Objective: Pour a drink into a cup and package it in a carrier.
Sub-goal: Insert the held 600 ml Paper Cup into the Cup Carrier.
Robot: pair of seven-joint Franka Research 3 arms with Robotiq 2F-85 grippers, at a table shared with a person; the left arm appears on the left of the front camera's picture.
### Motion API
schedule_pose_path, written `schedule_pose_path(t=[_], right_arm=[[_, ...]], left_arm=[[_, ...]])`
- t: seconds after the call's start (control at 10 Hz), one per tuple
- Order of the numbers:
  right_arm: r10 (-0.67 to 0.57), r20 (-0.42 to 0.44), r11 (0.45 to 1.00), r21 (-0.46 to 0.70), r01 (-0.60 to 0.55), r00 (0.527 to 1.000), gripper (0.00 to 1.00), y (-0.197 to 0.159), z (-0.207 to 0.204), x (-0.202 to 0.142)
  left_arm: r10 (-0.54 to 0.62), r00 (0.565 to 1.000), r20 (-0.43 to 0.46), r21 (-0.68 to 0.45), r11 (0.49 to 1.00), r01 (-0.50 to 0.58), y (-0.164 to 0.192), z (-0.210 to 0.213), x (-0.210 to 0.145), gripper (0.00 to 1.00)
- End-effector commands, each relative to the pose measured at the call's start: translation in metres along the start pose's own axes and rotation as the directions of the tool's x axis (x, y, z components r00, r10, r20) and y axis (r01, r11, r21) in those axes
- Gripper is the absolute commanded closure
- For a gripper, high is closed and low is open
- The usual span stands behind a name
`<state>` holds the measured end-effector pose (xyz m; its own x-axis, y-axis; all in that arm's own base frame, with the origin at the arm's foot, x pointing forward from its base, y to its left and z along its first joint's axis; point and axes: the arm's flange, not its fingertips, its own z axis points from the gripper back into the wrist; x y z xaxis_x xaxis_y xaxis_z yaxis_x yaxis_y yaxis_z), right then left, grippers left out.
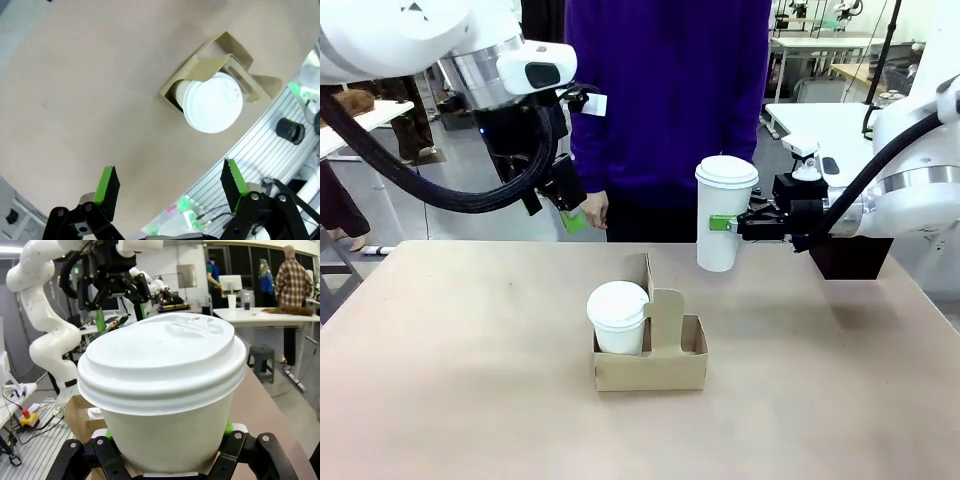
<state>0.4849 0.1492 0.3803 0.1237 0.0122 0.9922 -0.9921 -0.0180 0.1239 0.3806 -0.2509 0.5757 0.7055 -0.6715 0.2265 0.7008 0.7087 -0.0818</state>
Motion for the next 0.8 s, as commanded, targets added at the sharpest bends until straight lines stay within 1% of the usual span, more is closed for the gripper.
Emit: schedule_pose_path(t=[0.0, 0.2, 0.3, 0.5, 0.7], right_arm=[[0.009, 0.019, 1.000, 0.017, -0.009, 1.000, 0.20, 0.003, 0.001, 0.007], [0.009, 0.019, 1.000, 0.017, -0.009, 1.000, 0.20, 0.003, 0.001, 0.007], [0.000, 0.005, 1.000, 0.005, 0.000, 1.000, 0.20, 0.001, 0.000, 0.001], [0.086, -0.010, 0.994, 0.067, -0.085, 0.996, 0.20, 0.013, -0.004, 0.000], [0.174, 0.014, 0.975, 0.137, -0.174, 0.985, 0.20, 0.021, -0.014, -0.001]], left_arm=[[0.030, 0.999, -0.040, -0.019, 0.999, -0.030, -0.007, 0.008, 0.005, 0.00], [0.030, 0.999, -0.040, -0.019, 0.999, -0.030, -0.007, 0.008, 0.005, 0.00], [0.009, 1.000, -0.025, -0.009, 1.000, -0.009, -0.005, 0.003, 0.001, 0.00], [0.011, 0.999, 0.041, -0.086, 0.996, -0.008, 0.027, -0.004, -0.018, 0.00], [-0.013, 0.993, 0.118, -0.107, 0.994, 0.026, 0.049, -0.009, -0.035, 0.00]])
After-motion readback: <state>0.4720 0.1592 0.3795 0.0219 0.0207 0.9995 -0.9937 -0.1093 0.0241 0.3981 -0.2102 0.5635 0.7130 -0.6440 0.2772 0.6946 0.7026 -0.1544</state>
